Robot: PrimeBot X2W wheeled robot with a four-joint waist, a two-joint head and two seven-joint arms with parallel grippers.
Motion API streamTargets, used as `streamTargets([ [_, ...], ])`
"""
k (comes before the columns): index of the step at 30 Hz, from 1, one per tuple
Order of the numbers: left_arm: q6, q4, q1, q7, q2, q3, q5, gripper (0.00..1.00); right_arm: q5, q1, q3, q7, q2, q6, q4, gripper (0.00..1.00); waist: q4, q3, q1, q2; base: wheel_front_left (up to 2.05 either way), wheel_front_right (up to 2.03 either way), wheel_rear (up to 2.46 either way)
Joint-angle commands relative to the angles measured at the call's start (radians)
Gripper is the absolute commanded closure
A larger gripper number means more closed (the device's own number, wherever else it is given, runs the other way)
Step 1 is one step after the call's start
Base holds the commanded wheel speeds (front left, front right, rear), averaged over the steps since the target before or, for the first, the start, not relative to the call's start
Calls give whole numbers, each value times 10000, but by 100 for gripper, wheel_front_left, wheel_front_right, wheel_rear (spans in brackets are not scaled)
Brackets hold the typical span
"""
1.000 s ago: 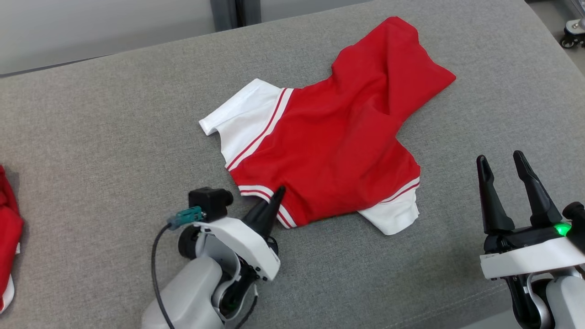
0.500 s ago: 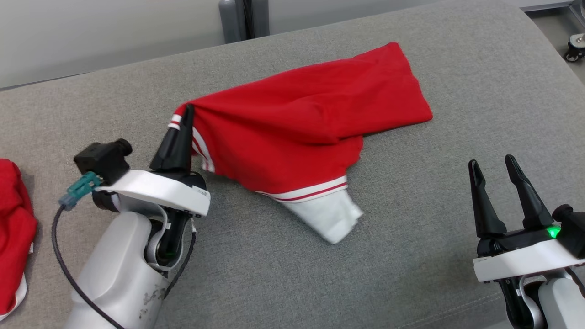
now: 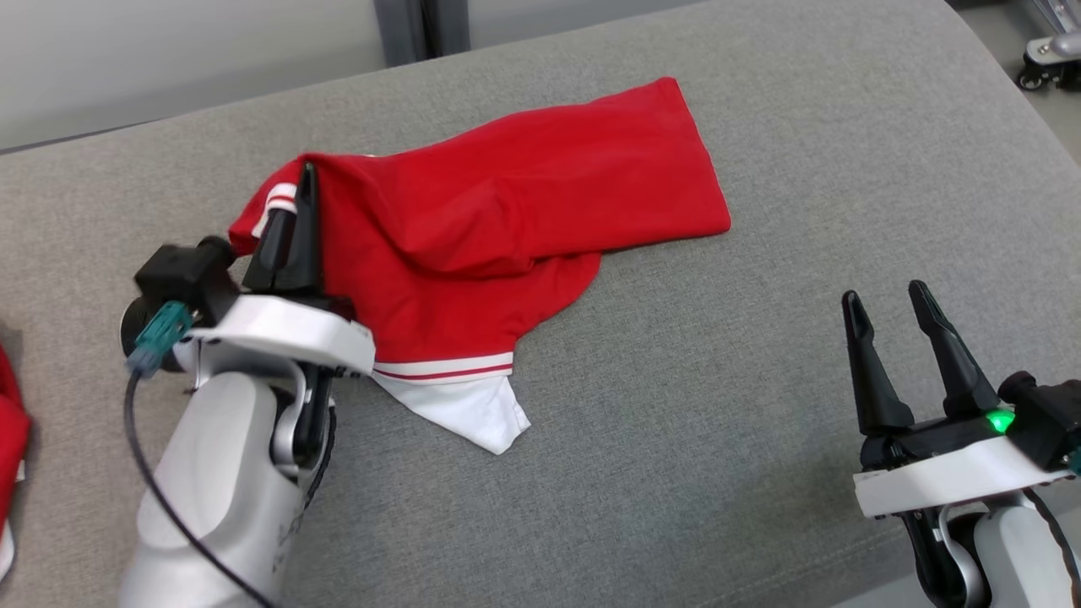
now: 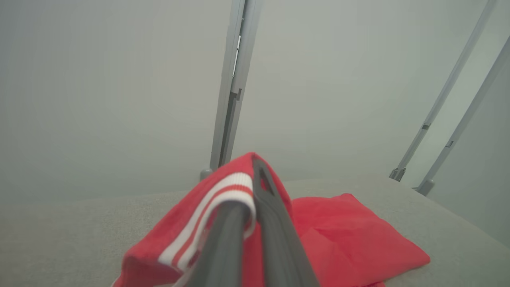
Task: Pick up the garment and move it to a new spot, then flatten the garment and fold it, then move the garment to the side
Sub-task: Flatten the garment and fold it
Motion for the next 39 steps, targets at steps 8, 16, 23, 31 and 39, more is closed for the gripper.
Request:
streamTargets([
  [8, 713, 1865, -1213, -45, -168, 32, 928, 0, -24, -245, 40, -5, 83, 1, 7, 0, -155, 356, 0, 0, 0, 0, 0],
  [16, 892, 2155, -1377, -46, -275, 456, 1175, 0, -98, -166, -146, -5, 98, 1, -46, 0, 16, 216, 0, 0, 0, 0, 0],
  [23, 483, 2046, -690, -44, -349, 458, 1185, 0, -195, -75, -426, -5, -2, 1, -138, 0, 534, -229, 0, 0, 0, 0, 0],
  [31, 84, 2690, -42, -31, -403, 44, 1041, 0, -306, 152, -335, -5, 20, 1, -103, 0, 1015, -754, 0, 0, 0, 0, 0],
  [39, 75, 1628, 1062, -29, -434, 144, 868, 0, -378, 354, -377, -5, -27, 1, -309, 0, 1270, -1159, 0, 0, 0, 0, 0],
])
